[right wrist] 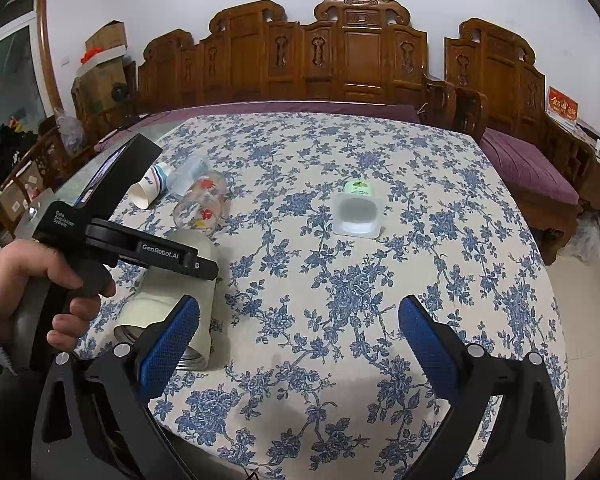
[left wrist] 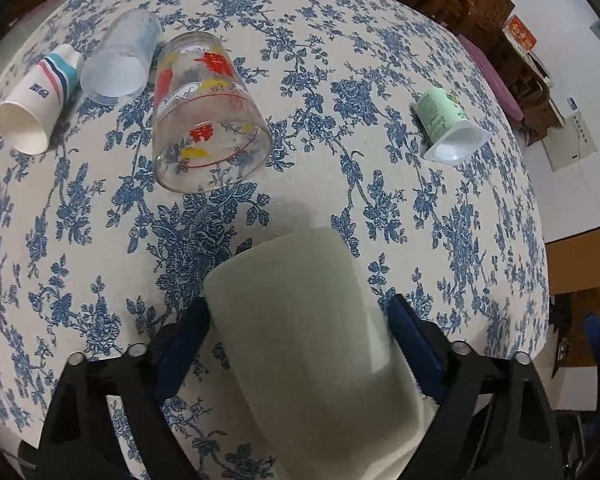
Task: Flip cup upside down
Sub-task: 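Grasp the cream cup with the left gripper while the right gripper releases it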
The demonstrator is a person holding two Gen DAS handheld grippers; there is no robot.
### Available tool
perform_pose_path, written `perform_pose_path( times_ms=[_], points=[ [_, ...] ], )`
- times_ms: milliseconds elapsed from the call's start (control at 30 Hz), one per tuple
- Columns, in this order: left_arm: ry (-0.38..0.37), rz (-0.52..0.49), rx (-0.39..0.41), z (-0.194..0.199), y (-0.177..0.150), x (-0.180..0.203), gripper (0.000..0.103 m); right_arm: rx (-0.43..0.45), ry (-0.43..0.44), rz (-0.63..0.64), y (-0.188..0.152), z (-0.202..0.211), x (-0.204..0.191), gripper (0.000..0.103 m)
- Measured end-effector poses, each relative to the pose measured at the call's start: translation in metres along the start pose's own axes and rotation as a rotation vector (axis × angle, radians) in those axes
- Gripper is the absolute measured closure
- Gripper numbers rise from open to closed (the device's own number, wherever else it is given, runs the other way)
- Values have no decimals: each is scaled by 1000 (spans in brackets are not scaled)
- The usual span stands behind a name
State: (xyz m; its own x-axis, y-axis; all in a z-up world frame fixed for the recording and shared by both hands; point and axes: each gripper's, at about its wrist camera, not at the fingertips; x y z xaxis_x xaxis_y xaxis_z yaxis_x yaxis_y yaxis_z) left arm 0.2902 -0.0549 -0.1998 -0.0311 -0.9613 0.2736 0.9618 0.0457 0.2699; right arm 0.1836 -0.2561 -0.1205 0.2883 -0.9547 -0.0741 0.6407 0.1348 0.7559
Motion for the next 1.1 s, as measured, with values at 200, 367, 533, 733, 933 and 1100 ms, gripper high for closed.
perform_pose_path(
  times_ms=[200, 367, 533, 733, 933, 1100],
  points=[
    [-8, 14, 2, -2, 5, -5, 25, -6, -3, 2, -1, -2, 0, 2],
    [11, -17, 38, 11, 3, -7, 31, -5, -3, 2, -1, -2, 0, 2],
    [4, -76, 121, 43, -5, -2, 31, -6, -3, 2, -1, -1, -1, 2],
    [40, -196, 248, 90, -19, 13, 32, -8, 0, 8, -4, -2, -2, 2],
    [95, -272, 300, 99, -24, 27, 33, -14, -1, 16, -6, -4, -3, 2],
    [121, -293, 312, 96, -21, 33, 34, -13, -4, 12, -5, -4, -2, 2]
  ],
)
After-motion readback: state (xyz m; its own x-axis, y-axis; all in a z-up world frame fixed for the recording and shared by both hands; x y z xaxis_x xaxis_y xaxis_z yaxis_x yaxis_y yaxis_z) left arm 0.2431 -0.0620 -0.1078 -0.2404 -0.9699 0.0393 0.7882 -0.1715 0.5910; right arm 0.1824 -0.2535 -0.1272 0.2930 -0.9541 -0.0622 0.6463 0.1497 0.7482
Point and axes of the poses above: each gripper's, at about its wrist camera, not at the fingertips, and z roughly against the way its jaws point, x to its right, y to its top, and after that the axes turned 3 degrees about x, right-handed
